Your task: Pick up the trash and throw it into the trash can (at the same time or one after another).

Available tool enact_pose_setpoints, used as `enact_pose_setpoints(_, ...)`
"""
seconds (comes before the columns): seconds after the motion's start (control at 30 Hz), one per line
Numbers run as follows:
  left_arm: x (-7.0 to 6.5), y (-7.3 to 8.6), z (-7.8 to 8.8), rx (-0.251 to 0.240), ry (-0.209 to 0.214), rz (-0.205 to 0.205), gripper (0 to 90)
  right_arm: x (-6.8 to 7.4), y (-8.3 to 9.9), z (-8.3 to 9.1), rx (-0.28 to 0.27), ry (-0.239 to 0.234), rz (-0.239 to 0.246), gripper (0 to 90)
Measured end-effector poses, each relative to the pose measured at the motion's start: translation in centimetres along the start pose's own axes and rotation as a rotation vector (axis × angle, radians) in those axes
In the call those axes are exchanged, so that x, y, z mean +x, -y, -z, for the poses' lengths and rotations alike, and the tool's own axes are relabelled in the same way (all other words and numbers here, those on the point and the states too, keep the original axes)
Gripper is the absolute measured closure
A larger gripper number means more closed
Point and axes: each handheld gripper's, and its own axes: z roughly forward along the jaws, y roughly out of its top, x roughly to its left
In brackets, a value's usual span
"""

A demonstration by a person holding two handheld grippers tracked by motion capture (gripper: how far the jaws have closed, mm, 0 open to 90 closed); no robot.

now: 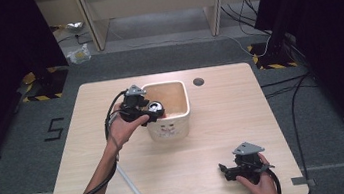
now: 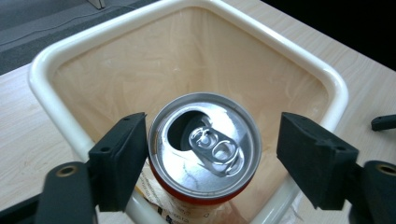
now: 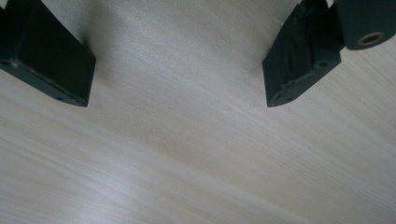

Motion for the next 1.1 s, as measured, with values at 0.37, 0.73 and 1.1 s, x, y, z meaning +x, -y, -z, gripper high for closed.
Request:
enact_pose_setpoints(0.37, 0.1, -0.4, 2.6, -0.034, -0.011, 0.008, 18.5, 0.0, 0.0, 0.0, 0.002, 0.000, -0.005, 9.4)
enact_pose_setpoints(0.73, 1.2, 0.7, 4.9, -0.054, -0.012, 0.043, 16.2, 0.0, 0.0, 0.0, 0.000, 0.000, 0.001, 9.4)
enact_pose_setpoints(1.1, 1.5, 2.1, 6.9, -0.072, -0.025, 0.041, 15.9, 0.0, 0.0, 0.0, 0.002, 0.000, -0.002, 9.4)
